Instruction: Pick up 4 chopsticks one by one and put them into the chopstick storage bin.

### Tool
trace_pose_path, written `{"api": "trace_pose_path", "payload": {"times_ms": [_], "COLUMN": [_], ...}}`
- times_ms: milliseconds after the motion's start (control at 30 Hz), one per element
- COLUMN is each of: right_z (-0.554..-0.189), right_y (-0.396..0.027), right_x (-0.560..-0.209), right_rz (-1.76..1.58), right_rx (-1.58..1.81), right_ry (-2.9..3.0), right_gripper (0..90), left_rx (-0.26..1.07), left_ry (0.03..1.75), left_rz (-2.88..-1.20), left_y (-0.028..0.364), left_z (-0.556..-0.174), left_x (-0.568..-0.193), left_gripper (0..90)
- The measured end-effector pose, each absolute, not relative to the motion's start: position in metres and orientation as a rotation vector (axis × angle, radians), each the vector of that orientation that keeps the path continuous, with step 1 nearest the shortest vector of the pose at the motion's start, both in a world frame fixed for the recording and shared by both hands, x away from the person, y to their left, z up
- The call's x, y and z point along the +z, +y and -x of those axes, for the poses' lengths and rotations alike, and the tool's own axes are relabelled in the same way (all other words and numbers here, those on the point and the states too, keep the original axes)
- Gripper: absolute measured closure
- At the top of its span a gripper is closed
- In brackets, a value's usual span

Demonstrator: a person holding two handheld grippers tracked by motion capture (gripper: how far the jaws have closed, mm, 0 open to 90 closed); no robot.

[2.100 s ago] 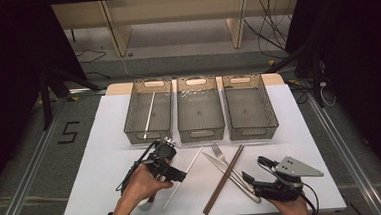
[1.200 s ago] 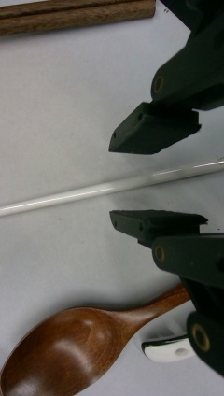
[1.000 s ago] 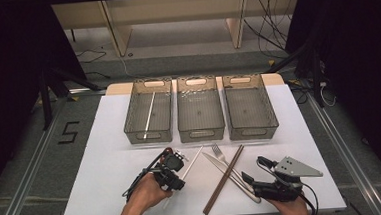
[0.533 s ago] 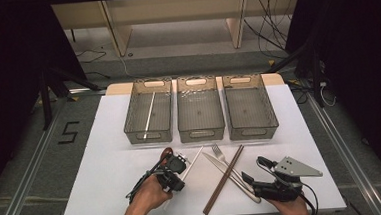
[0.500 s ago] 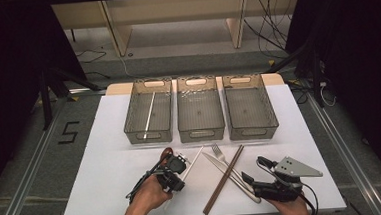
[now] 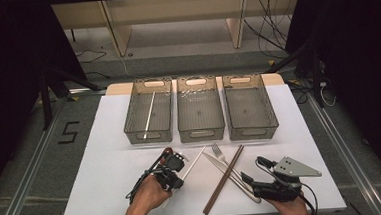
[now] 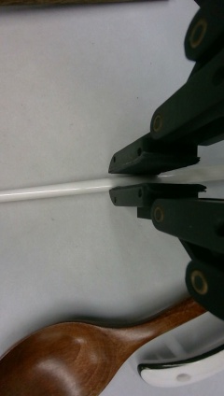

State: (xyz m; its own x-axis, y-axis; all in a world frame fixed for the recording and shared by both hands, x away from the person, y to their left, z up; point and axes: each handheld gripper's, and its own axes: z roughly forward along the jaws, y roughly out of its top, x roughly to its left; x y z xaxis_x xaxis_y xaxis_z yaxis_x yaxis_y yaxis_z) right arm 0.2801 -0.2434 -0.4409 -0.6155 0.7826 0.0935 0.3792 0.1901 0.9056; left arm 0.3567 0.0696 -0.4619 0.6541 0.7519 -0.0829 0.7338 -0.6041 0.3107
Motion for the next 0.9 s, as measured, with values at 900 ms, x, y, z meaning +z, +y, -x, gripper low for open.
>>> {"api": "trace_pose_path", "payload": {"times_ms": [900], "right_z": [-0.2805], "right_y": [-0.2443], "right_x": [-0.4410], "right_rz": [-1.086], "right_rx": [1.406], "right_ry": [2.085], "right_gripper": [24.0], "left_rx": [0.082], "left_ry": [1.203], "left_rz": [-2.533], "left_y": [0.0750], "left_z": [-0.3617], "left_x": [-0.4605], "left_gripper": [83.8]}}
